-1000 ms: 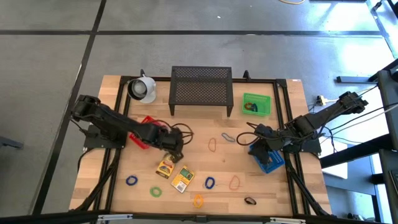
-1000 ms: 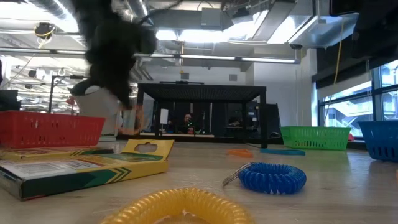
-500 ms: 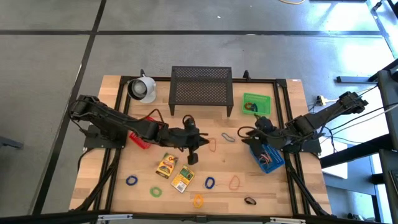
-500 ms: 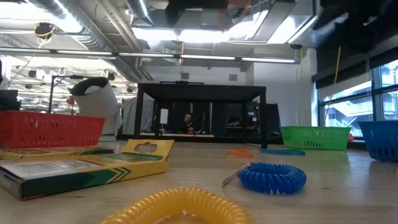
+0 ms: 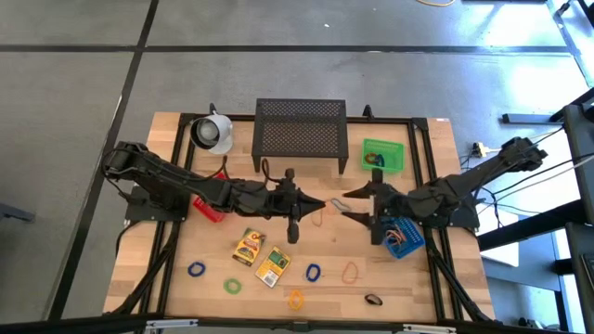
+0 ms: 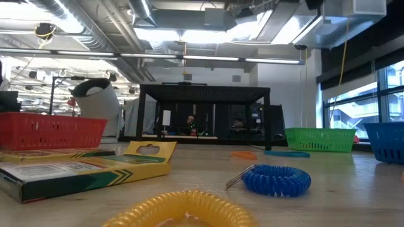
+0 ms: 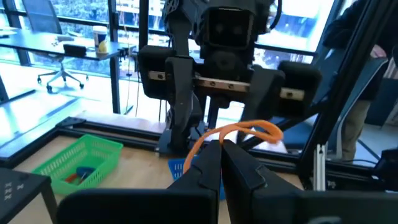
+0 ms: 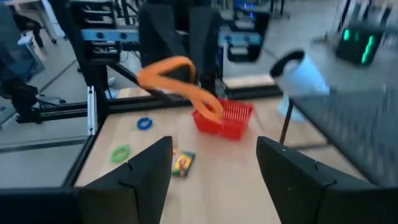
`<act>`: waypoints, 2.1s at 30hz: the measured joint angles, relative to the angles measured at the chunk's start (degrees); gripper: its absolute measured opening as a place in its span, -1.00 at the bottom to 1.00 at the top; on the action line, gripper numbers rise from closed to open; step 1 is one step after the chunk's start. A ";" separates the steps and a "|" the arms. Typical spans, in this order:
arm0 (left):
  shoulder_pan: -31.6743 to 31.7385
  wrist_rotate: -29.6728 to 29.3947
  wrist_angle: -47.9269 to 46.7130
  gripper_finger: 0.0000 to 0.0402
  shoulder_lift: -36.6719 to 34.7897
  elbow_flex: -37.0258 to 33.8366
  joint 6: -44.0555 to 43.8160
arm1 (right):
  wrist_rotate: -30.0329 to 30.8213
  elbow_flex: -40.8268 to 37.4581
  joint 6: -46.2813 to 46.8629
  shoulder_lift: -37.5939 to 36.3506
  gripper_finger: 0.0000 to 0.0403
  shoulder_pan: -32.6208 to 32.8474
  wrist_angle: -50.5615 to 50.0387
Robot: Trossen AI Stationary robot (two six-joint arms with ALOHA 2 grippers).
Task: Pick & Place Office Desk Supplies
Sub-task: Put the orange rubber band into the blue bin
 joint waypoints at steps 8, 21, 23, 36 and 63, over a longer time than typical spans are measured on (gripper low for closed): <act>0.35 1.96 0.41 -0.98 -0.02 0.00 -0.39 | 2.63 0.00 -10.76 3.22 0.17 -1.05 10.42; 3.72 6.78 1.28 -0.98 -0.02 0.02 1.06 | -0.73 0.00 -12.44 8.50 0.17 -4.17 17.20; 3.85 6.79 1.28 -0.98 -0.02 0.02 1.10 | -0.65 0.00 -12.35 8.66 0.17 -4.19 17.62; 4.13 7.57 1.78 -0.98 -0.02 0.02 3.62 | 0.67 0.00 -7.56 8.68 0.04 -4.81 17.42; 4.13 8.45 2.54 -0.98 -0.02 0.02 6.29 | -3.77 0.00 -3.13 8.68 -0.99 -6.33 17.15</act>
